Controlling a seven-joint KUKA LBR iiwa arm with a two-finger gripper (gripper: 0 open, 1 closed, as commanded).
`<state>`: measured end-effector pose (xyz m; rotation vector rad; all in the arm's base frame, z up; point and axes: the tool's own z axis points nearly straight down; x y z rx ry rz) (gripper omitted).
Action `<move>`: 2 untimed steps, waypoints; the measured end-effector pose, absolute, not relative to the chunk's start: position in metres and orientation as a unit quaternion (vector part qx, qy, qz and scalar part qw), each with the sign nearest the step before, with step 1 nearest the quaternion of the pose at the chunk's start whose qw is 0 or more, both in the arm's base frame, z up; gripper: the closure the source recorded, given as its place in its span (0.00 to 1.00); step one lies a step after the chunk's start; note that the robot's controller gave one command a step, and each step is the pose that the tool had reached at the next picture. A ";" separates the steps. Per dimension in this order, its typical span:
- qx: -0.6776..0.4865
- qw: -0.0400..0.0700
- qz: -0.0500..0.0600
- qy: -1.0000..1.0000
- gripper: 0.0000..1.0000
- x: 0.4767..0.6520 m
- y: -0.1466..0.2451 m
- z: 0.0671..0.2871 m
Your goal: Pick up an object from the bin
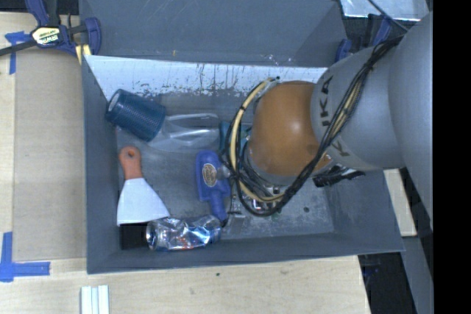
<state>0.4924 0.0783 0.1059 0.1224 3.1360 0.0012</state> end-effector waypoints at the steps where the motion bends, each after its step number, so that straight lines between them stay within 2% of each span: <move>1: 0.101 0.006 0.002 0.995 0.00 0.499 0.063 0.073; 2: 0.055 0.005 0.001 0.999 0.00 0.492 0.077 0.110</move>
Offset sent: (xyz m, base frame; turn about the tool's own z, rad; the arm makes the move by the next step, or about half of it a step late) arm -0.0015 -0.0008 0.0030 0.0315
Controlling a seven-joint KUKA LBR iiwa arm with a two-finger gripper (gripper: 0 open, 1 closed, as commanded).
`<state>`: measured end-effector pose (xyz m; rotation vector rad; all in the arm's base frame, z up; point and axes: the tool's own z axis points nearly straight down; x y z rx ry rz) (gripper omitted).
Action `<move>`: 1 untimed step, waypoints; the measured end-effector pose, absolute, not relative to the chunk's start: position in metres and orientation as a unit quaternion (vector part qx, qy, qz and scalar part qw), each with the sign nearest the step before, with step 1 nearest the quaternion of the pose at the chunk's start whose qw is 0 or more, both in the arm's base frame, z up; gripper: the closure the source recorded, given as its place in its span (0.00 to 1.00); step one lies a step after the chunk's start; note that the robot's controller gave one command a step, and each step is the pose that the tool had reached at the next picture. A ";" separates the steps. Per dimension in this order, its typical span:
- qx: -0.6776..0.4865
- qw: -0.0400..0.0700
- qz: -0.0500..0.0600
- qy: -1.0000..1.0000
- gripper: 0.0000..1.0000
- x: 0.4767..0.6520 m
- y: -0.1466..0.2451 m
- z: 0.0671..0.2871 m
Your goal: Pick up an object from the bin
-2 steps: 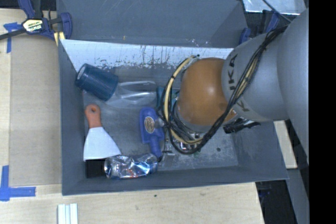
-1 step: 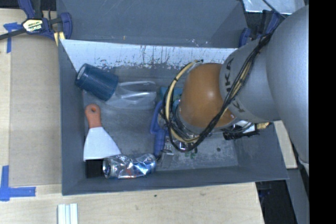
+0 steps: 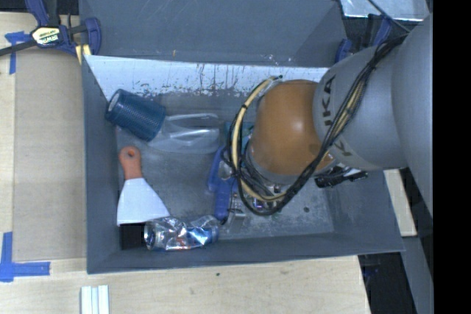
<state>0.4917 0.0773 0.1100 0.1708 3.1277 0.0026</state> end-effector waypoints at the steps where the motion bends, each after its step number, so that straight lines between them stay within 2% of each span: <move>1: 0.090 0.007 0.001 0.996 1.00 0.501 0.060 0.080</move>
Offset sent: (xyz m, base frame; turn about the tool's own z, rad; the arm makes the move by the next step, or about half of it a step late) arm 0.0000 0.0000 0.0000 0.0000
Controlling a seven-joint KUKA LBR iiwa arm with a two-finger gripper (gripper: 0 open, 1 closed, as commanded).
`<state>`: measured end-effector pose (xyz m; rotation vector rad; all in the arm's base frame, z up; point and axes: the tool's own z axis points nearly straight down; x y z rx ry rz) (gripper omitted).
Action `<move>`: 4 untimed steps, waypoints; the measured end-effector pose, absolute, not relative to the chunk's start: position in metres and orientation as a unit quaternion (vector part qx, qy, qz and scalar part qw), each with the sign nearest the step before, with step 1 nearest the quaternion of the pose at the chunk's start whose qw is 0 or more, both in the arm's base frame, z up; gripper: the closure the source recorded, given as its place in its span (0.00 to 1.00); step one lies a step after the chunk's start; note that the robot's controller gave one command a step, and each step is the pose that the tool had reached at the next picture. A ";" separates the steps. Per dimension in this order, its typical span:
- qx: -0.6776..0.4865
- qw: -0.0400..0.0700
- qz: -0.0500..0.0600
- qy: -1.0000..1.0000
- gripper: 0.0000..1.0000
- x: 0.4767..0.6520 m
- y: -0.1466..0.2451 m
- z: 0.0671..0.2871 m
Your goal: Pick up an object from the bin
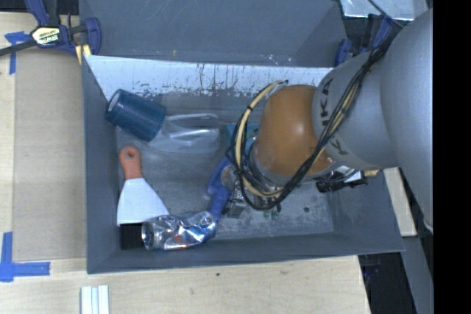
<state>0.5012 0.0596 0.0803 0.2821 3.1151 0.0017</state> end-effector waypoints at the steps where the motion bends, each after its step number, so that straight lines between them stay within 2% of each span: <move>1: 0.090 0.007 0.001 0.996 1.00 0.501 0.060 0.080; 2: 0.079 0.009 0.001 0.997 1.00 0.502 0.074 0.083; 3: 0.081 0.008 0.001 0.997 1.00 0.500 0.073 0.083; 4: 0.076 0.017 0.003 0.997 1.00 0.495 0.036 0.076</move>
Offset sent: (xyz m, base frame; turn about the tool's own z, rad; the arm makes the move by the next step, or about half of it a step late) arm -0.0001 0.0147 0.0029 -0.0194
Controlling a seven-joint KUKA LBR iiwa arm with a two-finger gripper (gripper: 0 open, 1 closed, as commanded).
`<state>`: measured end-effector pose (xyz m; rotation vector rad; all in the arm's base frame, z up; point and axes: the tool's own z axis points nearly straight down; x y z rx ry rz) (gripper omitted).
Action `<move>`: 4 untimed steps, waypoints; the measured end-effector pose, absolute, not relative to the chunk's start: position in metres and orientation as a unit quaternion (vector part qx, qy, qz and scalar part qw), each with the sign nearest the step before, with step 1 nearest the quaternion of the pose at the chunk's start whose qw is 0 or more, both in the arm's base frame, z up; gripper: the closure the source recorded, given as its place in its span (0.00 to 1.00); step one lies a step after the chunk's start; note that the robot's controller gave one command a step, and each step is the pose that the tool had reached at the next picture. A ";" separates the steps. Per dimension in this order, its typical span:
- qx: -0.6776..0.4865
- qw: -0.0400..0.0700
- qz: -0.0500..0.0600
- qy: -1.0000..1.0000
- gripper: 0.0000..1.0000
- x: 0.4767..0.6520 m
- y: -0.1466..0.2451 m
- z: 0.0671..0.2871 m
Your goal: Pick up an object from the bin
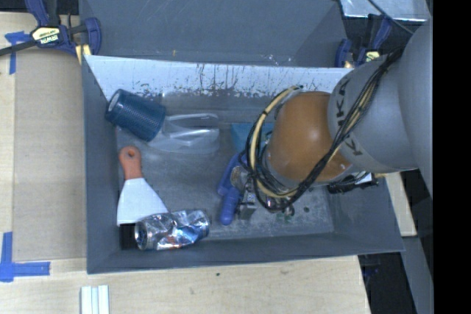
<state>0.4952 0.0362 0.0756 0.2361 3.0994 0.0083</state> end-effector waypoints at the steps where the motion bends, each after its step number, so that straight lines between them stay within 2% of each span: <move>1: 0.068 0.015 0.001 0.998 1.00 0.499 0.043 0.077; 2: 0.155 0.022 0.004 0.988 1.00 0.550 0.052 0.160; 3: 0.066 0.008 0.001 0.998 1.00 0.512 0.058 0.088; 4: 0.153 0.024 0.004 0.988 1.00 0.540 0.048 0.161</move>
Offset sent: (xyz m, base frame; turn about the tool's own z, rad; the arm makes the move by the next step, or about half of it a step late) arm 0.0509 0.0161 0.0802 0.1605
